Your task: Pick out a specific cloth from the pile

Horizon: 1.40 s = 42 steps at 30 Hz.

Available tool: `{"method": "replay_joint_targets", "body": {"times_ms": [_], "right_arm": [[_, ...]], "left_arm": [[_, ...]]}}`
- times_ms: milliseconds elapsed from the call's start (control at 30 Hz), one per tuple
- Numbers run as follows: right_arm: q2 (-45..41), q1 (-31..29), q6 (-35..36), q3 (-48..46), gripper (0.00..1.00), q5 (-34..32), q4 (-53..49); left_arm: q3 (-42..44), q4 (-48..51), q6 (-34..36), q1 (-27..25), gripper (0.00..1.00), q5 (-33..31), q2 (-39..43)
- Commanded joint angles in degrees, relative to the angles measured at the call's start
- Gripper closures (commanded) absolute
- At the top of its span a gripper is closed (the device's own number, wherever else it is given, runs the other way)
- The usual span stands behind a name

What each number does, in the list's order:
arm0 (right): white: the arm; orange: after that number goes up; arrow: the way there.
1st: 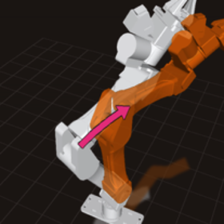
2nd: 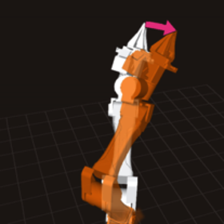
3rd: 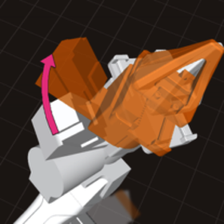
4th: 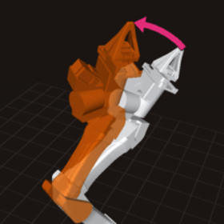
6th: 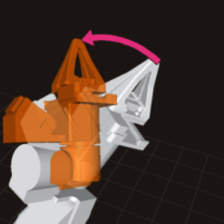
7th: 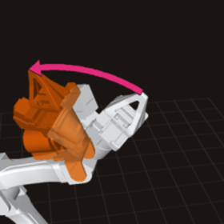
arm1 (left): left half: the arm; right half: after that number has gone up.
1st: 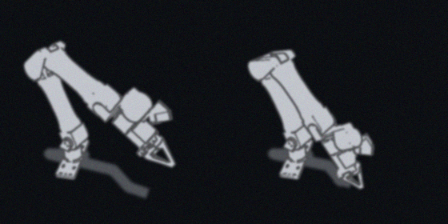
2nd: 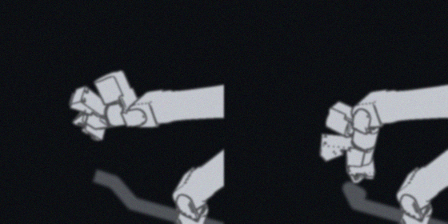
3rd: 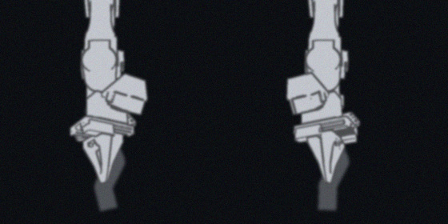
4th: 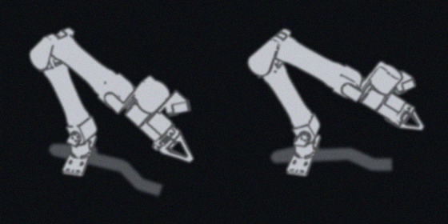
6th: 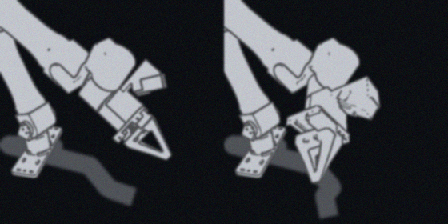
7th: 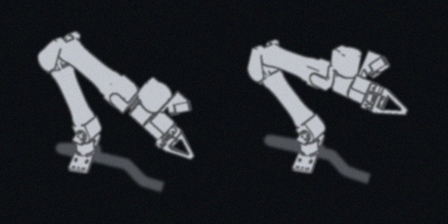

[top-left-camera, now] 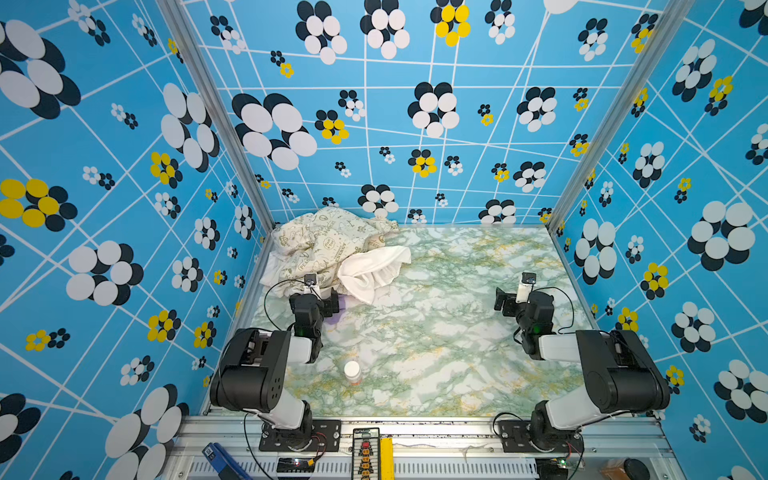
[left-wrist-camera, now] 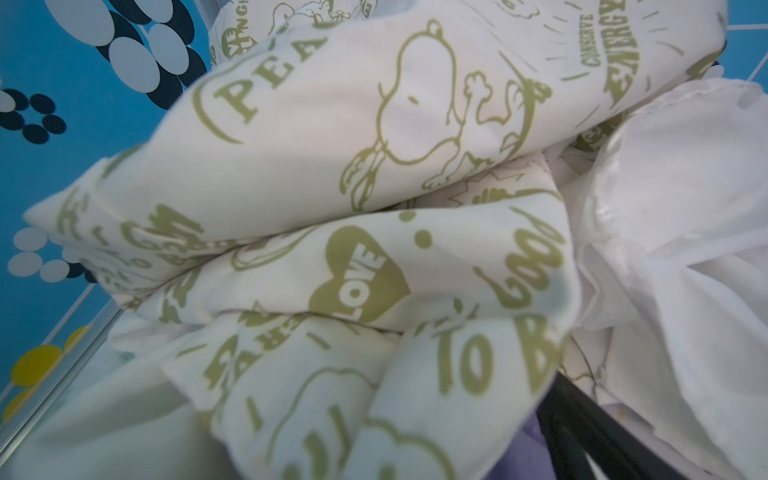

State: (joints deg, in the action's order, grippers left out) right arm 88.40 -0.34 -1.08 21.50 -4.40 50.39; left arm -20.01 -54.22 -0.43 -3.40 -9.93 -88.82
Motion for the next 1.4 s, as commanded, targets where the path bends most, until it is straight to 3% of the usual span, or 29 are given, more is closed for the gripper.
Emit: {"method": "replay_joint_targets", "body": {"times_ms": [0, 767, 1200, 1267, 1367], "right_arm": [[-0.1, 0.4, -0.7, 1.0, 0.01, -1.0, 0.0], [0.1, 0.5, -1.0, 1.0, 0.01, -1.1, 0.1], [-0.4, 0.5, -1.3, 1.0, 0.01, -2.0, 0.4], [-3.8, 0.4, -1.8, 2.1, 0.01, -3.1, -4.3], [-11.4, 0.5, -3.7, 6.7, 0.01, -5.6, -20.6]], "left_arm": [[-0.8, -0.8, -0.6, 0.1, 0.01, -0.8, -0.1], [-1.1, -0.4, -1.0, 0.4, 0.01, -0.3, -0.2], [-0.4, -1.4, -0.8, 1.4, 0.01, 3.1, 0.3], [0.7, -1.5, 0.3, 0.9, 0.01, 4.8, 2.7], [0.2, 7.5, 0.5, -1.6, 0.01, -2.1, 11.3]]}}
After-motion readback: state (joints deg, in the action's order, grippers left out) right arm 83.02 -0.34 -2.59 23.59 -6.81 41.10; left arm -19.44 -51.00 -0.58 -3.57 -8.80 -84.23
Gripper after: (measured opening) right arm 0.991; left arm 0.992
